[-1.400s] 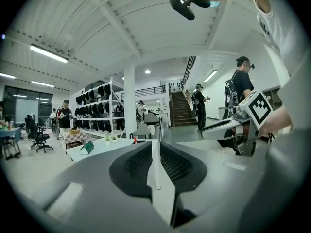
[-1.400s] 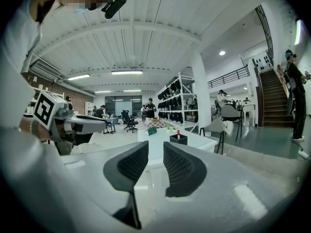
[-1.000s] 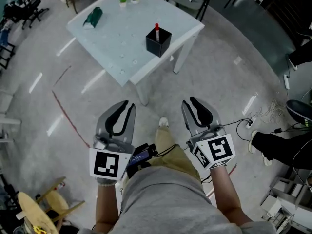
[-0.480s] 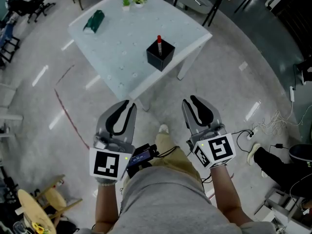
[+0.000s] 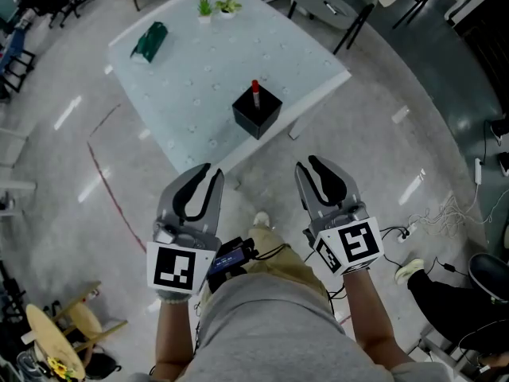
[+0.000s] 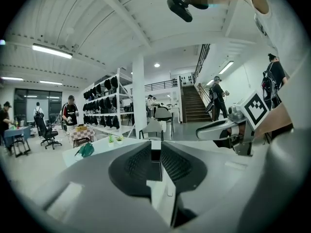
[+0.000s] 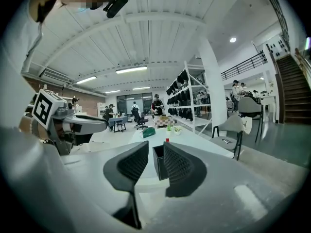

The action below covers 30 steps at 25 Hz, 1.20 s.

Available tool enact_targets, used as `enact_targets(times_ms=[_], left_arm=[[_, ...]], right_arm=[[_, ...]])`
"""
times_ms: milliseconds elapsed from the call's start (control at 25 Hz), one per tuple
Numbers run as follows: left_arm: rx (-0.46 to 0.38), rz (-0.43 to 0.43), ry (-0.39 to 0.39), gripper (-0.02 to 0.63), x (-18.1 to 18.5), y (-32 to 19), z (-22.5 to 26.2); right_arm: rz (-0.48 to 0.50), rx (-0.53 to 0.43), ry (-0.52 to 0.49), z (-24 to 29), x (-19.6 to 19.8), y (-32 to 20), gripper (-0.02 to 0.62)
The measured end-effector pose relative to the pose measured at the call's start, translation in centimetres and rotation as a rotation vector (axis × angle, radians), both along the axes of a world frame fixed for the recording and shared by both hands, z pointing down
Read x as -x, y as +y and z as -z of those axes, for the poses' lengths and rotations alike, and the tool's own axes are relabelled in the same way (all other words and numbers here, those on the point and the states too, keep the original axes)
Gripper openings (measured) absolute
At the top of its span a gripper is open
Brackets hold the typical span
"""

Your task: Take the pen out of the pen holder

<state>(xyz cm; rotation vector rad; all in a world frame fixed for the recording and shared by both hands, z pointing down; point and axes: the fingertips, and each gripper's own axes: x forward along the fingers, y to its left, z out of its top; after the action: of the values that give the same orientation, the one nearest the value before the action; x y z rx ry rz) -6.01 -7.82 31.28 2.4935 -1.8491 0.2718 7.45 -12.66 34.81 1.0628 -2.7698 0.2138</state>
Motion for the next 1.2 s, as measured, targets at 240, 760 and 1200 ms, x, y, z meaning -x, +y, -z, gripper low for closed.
enact_targets(times_ms=[240,760,1200], left_arm=[[0.005,0.020,-0.003,0.061,-0.3,-1.5,0.4],[0.010,-0.023,-0.011,0.067,-0.1,-3.9,0.4],[0.026,-0.049,0.001,0.081,2.2,-6.0,0.1]], right_arm=[[0.015,0.003,-0.001,0.2,-0.1,-1.7,0.091],[-0.007,0.008,-0.001,0.6,0.4,-3.2,0.091],[-0.037,0.024,0.005,0.2,2.6,-5.6,0.100]])
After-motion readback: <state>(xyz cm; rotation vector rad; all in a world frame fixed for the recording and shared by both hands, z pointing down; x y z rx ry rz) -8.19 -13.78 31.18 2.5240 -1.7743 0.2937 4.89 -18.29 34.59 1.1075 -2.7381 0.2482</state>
